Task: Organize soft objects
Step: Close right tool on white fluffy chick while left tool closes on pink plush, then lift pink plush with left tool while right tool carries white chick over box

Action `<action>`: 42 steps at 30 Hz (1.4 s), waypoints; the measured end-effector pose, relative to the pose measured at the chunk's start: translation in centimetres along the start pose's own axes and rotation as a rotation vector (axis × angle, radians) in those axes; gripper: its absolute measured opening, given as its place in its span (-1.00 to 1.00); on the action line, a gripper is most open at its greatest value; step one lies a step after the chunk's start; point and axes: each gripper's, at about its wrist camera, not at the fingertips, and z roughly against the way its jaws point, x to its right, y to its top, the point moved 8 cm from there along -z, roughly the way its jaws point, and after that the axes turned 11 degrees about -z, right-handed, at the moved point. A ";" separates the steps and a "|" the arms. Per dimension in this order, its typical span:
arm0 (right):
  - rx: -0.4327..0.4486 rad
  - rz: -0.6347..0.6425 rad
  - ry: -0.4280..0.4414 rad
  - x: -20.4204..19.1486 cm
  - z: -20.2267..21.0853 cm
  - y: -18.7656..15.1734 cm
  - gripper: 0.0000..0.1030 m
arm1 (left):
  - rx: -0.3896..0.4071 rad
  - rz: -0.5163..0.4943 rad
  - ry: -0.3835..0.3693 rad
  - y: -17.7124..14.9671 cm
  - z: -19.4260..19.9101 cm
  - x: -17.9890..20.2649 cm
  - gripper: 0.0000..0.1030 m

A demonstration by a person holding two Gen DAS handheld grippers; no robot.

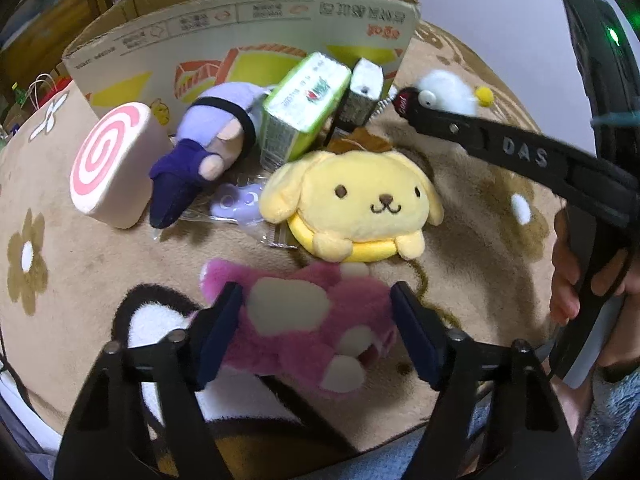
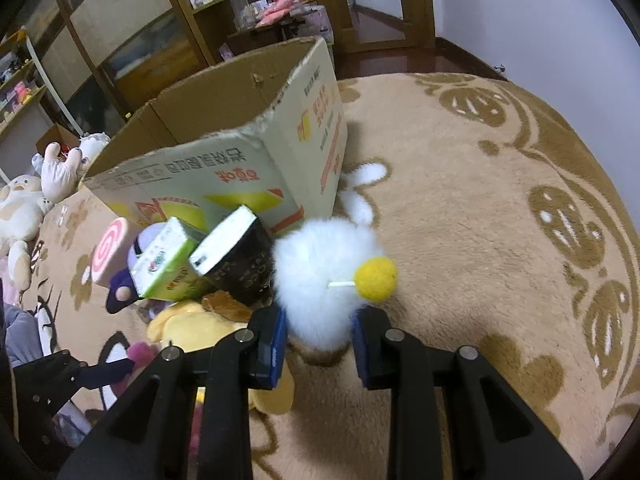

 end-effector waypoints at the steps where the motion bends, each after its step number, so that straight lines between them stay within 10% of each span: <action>1: 0.002 0.001 0.002 0.0 0.2 -0.1 -0.44 | 0.003 0.008 -0.007 0.0 0.2 -0.2 0.29; 3: 0.006 0.005 0.010 -0.3 0.6 -0.1 -0.44 | 0.004 0.021 0.014 0.0 0.4 -0.7 -0.25; 8: 0.005 -0.001 0.014 -0.5 1.1 -0.3 -0.44 | -0.028 0.072 -0.001 -0.6 0.4 -2.2 -0.21; 24: -0.003 0.006 0.019 -0.4 1.3 -0.6 -0.43 | -0.150 0.208 -0.094 -3.6 -2.0 -4.7 0.99; 42: 0.048 0.040 0.042 -1.3 3.3 -0.4 -0.43 | 0.004 0.104 -0.076 -0.6 1.9 -3.2 -0.22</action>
